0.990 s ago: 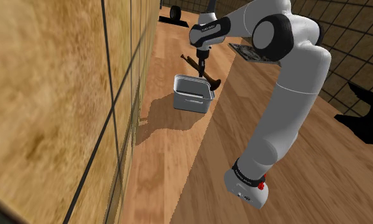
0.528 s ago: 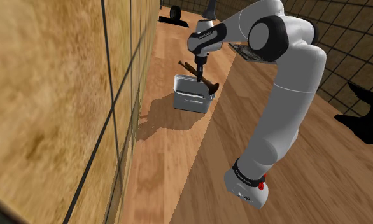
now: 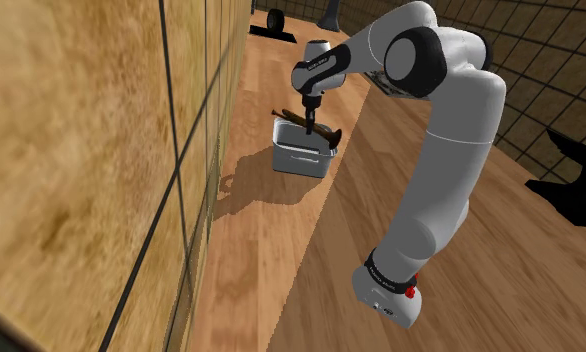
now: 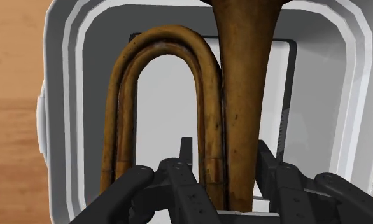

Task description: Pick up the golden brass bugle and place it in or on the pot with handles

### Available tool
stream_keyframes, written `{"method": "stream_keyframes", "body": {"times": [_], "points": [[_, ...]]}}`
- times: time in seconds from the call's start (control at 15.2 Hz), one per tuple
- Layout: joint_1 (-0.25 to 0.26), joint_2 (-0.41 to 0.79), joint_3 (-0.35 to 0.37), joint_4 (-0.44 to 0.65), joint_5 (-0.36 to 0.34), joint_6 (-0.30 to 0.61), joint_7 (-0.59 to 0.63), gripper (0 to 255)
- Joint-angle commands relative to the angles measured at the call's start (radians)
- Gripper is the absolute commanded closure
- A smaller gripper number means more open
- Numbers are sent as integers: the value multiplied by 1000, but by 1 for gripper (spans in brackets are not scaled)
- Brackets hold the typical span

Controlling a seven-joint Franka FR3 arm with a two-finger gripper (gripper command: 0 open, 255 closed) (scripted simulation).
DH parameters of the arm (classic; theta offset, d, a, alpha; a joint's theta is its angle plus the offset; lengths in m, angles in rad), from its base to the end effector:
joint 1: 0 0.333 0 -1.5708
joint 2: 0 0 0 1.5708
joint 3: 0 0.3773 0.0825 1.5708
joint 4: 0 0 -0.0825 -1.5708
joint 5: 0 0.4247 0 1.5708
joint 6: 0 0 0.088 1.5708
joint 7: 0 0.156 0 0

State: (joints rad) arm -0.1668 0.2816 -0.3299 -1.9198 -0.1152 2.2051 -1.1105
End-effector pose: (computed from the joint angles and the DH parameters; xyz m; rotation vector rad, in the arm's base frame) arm 0.5845 -0.3162 0.3438 2.8184 1.0198 -0.1815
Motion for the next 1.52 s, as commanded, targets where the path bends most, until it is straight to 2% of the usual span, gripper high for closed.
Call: {"method": "stream_keyframes", "body": {"times": [0.0,0.26,0.33,0.66,0.92,1.45], "points": [[-9,8,-9,-3,-3,-1,0,255],[-10,7,-8,-3,-4,-1,0,255],[-10,11,-7,0,-3,-1,0,0],[-10,7,-8,-3,-4,-1,0,0],[7,-50,-7,53,-17,-115,9,0],[7,-50,-7,53,-17,-115,9,0]]}}
